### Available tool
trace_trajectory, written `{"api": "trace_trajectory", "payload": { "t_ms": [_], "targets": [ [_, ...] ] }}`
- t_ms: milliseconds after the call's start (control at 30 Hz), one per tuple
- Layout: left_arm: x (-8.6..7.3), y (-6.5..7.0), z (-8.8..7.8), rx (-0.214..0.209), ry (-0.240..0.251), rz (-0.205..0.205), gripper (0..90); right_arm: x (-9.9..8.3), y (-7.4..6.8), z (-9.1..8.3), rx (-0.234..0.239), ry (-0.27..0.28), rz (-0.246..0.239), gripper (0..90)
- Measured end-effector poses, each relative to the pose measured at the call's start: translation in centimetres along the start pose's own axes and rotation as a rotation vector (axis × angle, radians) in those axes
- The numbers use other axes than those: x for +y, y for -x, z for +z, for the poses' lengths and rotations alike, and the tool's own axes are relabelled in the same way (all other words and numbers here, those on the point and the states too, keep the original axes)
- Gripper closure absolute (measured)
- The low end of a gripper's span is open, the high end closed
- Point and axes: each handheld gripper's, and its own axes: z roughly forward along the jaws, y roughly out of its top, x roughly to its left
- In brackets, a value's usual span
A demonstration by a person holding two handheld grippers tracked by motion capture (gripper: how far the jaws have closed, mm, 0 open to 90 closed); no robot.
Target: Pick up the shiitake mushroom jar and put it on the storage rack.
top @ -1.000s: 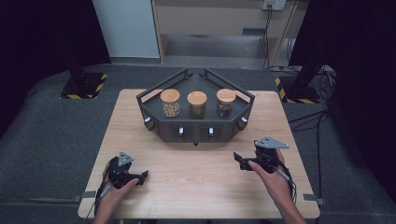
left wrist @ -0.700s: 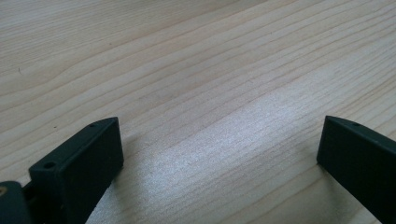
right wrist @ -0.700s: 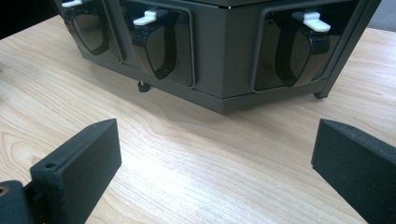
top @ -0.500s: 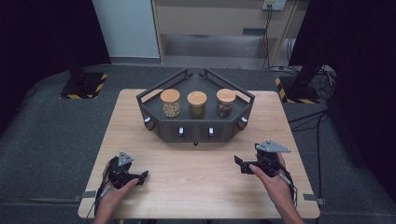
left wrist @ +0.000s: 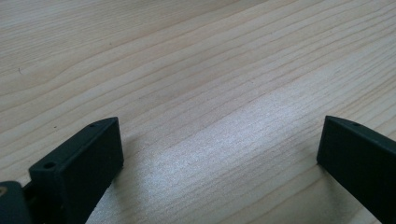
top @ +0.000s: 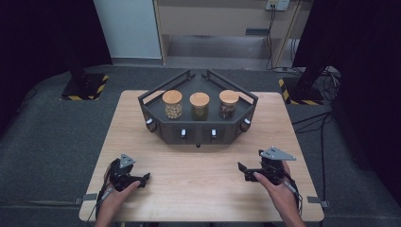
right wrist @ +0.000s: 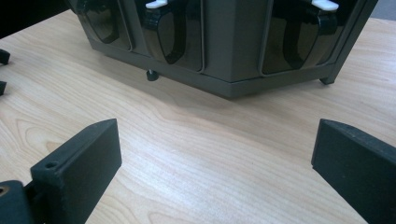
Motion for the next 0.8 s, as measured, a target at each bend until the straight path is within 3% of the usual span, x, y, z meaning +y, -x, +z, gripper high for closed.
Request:
{"api": "trace_trajectory", "payload": {
  "t_ms": [467,800],
  "targets": [
    [0.0,0.1,0.0,0.003,0.0,-0.001,0.0,-1.9,-0.6,0.0,0.013,-0.045,0.004,1.6],
    [0.0,0.2,0.0,0.007,0.0,-0.003,0.0,-2.6,-1.1,0.9,0.018,-0.098,-0.017,1.6]
  ]
}}
